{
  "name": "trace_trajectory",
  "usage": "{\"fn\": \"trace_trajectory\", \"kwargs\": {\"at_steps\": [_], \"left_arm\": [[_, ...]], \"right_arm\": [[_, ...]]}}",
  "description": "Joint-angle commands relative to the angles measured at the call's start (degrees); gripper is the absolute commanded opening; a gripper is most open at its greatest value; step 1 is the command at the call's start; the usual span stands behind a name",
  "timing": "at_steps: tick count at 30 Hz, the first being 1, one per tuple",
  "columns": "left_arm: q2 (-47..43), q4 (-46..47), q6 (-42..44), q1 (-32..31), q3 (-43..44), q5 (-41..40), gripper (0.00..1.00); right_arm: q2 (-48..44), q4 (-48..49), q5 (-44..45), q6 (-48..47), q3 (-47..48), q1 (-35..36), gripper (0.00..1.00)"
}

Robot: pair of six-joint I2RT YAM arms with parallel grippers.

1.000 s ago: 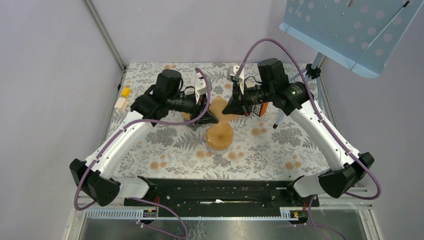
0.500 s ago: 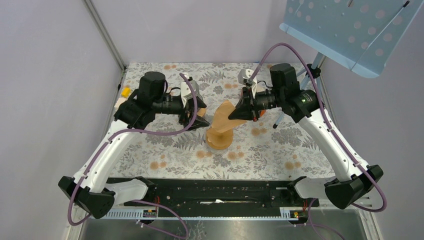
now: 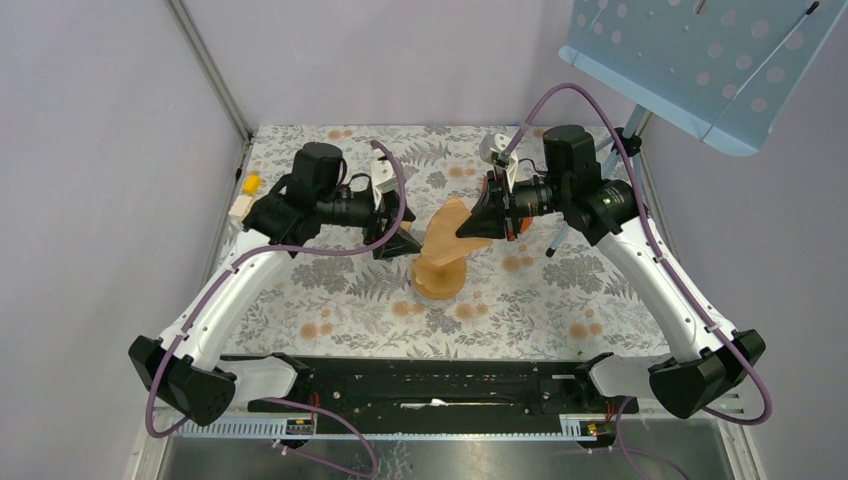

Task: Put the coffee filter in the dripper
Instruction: Place the coffee filter in the coffee dripper.

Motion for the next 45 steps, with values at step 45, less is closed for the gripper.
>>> {"fn": "trace_trajectory", "kwargs": {"at_steps": [45], "left_arm": [[1.3,3.7,-2.2,0.2,4.6,7.0,0.74]], "right_arm": [[0.7,3.6,-0.2,3.0,-0.1,-0.5,0.00]]}}
